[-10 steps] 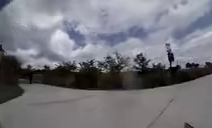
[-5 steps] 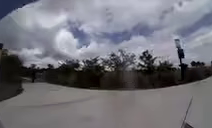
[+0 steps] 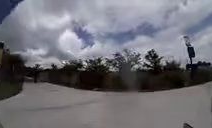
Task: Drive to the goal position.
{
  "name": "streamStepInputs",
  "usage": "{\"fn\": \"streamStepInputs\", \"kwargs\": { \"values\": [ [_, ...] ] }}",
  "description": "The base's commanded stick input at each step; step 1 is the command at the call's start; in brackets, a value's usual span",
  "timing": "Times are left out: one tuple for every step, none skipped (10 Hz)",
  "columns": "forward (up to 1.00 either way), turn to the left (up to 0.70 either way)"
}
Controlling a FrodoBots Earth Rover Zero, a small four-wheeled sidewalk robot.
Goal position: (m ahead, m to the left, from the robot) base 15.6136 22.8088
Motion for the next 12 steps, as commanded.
{"fn": "streamStepInputs", "kwargs": {
  "values": [
    [0.45,0.27],
    [0.45,0.27],
    [0.45,0.27],
    [0.45,0.27],
    [0.45,0.27],
    [0.45,0.27],
    [0.45,0.27],
    [0.45,0.27],
    [0.45,0.27],
    [0.54,0.2],
    [0.58,0.15],
    [0.58,0.14]
  ]
}}
